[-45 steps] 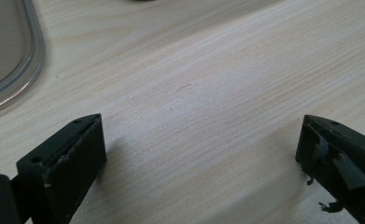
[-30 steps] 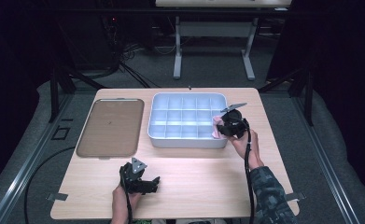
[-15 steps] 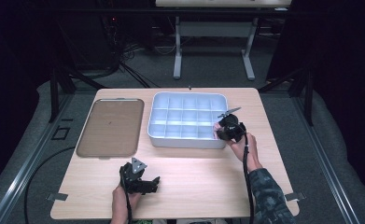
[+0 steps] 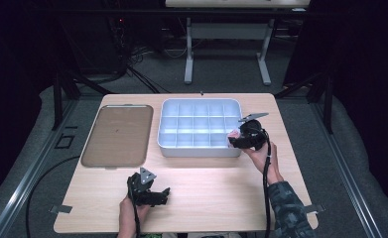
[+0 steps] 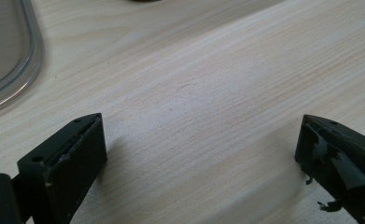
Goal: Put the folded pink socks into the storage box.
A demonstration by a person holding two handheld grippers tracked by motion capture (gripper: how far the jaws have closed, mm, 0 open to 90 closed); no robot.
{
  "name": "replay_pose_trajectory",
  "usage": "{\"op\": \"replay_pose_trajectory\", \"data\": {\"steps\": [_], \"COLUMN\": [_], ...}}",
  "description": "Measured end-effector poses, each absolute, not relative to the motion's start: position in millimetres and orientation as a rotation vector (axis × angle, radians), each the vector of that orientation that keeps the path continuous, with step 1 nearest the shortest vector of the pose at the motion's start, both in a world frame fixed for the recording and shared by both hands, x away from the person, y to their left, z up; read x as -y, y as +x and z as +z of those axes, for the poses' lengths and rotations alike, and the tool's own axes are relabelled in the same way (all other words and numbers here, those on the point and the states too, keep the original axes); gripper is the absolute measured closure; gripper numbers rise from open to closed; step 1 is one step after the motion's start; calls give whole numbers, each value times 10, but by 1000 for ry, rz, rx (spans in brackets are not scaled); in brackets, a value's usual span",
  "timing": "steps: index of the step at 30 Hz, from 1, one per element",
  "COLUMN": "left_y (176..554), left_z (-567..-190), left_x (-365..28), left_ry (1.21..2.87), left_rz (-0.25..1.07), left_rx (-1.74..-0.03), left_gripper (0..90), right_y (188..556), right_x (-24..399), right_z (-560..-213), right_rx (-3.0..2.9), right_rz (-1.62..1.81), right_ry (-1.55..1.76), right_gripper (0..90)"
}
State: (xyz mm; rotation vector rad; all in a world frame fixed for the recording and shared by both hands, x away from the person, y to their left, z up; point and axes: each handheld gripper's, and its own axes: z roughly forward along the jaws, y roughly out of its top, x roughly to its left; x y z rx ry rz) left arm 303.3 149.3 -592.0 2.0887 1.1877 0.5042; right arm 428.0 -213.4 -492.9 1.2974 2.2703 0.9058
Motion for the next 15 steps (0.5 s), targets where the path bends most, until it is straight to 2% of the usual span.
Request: {"op": "replay_pose_trajectory", "data": {"steps": [7, 9, 15], "left_y": [3032, 3031, 3030], "left_z": [-5920, -5919, -5920], "left_x": [-1492, -1493, -1493], "left_ry": [2088, 2090, 2088], "left_rz": [505, 504, 504], "left_rx": [-1188, -1187, -1186], "left_gripper": [21, 21, 21], "right_y": [4097, 4021, 3795], "right_x": [2193, 2198, 2188], "right_z": [-4815, -4771, -4675], "right_rx": [-2296, -2294, -2277], "right_rz": [984, 998, 1018], "right_ry": [1271, 1259, 1195], "right_gripper": [232, 150, 51]}}
